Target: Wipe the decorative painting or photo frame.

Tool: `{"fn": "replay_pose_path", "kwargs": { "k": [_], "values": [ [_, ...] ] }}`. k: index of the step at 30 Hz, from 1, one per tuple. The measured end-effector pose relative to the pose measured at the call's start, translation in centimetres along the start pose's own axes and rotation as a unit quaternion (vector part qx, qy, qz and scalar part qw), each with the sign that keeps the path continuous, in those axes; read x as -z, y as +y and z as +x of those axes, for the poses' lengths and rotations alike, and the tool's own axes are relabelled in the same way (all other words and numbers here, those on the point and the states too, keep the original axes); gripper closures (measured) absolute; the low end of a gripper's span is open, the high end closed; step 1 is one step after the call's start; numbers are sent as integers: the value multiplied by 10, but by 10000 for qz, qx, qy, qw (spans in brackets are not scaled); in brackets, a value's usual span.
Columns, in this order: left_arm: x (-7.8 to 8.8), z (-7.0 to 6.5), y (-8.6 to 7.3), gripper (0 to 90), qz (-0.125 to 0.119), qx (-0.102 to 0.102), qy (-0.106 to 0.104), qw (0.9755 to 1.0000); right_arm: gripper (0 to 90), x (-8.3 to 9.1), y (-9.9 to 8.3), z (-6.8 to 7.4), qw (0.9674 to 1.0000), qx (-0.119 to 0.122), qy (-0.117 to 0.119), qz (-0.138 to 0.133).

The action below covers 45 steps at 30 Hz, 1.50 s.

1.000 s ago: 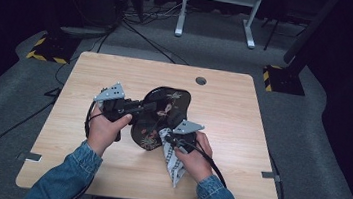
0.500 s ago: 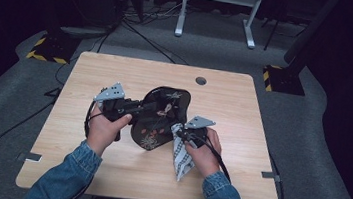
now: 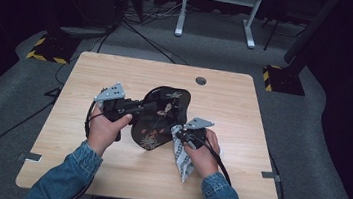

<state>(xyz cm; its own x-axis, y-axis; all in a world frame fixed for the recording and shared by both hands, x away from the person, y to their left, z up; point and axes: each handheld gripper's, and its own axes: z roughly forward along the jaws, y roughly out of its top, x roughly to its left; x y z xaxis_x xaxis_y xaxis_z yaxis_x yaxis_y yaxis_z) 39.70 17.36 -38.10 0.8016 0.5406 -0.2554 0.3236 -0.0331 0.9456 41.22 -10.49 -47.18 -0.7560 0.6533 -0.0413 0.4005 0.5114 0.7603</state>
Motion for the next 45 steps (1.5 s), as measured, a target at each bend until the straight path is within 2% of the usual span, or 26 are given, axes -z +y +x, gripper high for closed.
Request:
{"fn": "replay_pose_path", "kwargs": {
  "k": [6,9,12,14,17,20,25,26,27,31,34,38,42,45],
  "values": [
    [0,0,0,775,3,6,12,10000,808,-10,0,25,9991,259,340,71],
    [0,1,0,775,-2,6,2,10000,808,-14,-1,32,9981,351,489,117],
    [1,0,0,775,11,9,-4,10000,809,-13,-1,28,9981,343,485,137],
    [1,1,0,775,20,0,-4,10000,809,-11,-1,22,9988,352,298,172],
    [1,0,0,775,12,-29,12,10000,809,-7,-4,5,9998,116,73,167],
    [1,0,0,775,18,3,12,10000,809,-6,-6,-3,9998,1,-38,201],
    [1,0,-1,775,-12,-5,24,10000,807,-9,-4,5,9993,218,4,300],
    [1,0,-1,775,-13,-3,21,10000,807,-11,-4,10,9990,301,70,318],
    [0,0,-1,775,-16,-5,23,10000,806,-14,-4,19,9984,379,245,327],
    [0,0,-1,775,-7,-13,14,10000,806,-19,-3,29,9970,487,443,396],
    [1,0,-1,775,27,-5,5,10000,807,-19,-2,29,9970,472,457,416],
    [0,0,-1,775,18,8,-18,10000,808,-17,-5,18,9978,369,256,484],
    [0,1,-1,774,15,-10,-12,10000,807,-13,-9,2,9982,220,-79,545],
    [0,0,-1,773,22,-10,2,10000,807,-13,-9,-3,9982,178,-176,547]
  ]
}}
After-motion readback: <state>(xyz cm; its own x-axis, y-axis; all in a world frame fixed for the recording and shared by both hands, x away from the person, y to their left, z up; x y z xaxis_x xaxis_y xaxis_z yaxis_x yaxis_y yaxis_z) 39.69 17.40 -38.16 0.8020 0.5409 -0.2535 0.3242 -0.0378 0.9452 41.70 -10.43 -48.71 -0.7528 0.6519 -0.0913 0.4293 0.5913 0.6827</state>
